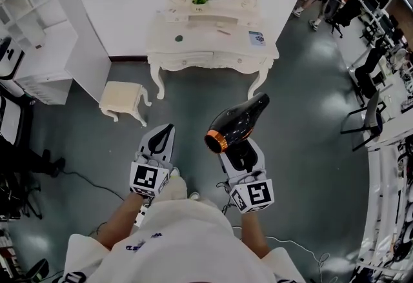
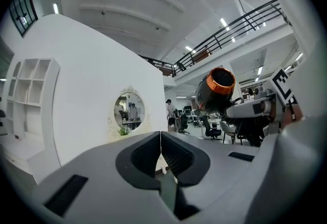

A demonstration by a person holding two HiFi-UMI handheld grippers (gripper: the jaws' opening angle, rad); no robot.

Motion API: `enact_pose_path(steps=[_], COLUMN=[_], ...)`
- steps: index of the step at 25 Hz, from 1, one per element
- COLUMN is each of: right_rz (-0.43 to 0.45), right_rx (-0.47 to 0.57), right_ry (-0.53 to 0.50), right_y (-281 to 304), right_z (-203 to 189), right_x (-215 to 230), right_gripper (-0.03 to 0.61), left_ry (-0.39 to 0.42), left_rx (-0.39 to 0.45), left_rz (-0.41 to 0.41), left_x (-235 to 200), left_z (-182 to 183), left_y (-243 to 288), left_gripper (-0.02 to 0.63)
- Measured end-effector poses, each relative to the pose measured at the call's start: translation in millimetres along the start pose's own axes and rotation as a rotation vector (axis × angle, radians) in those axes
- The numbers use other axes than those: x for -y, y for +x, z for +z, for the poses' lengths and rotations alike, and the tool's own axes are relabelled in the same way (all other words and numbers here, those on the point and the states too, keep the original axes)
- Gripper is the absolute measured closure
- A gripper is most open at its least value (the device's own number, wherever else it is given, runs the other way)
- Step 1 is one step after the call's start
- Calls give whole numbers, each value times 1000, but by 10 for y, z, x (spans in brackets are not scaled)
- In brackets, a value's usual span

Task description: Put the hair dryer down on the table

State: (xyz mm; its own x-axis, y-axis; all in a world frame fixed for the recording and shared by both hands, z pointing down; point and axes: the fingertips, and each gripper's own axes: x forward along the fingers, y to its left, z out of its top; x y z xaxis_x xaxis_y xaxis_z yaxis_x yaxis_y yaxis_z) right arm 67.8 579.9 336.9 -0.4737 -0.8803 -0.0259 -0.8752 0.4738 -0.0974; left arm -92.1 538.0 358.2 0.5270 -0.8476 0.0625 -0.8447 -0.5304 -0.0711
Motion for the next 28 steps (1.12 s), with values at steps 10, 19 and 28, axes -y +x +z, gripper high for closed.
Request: enact_pose_path(steps=[10, 19, 28], right_rz=[1, -1, -78], right_rx=[-28, -50, -54], right_ry=[21, -55, -38], right_y=[213, 804, 1621], right_z=[-185, -149, 40], right_x=[190, 553, 1331], right_gripper=[279, 278, 278], left_ry=[-13, -35, -44], left_rx=[-7, 1, 51], left_rz=[44, 37, -7], left_x=[-202, -546, -935], left_z=[-177, -245, 3], left_y=[231, 1005, 2066], left_gripper=[605, 606, 606])
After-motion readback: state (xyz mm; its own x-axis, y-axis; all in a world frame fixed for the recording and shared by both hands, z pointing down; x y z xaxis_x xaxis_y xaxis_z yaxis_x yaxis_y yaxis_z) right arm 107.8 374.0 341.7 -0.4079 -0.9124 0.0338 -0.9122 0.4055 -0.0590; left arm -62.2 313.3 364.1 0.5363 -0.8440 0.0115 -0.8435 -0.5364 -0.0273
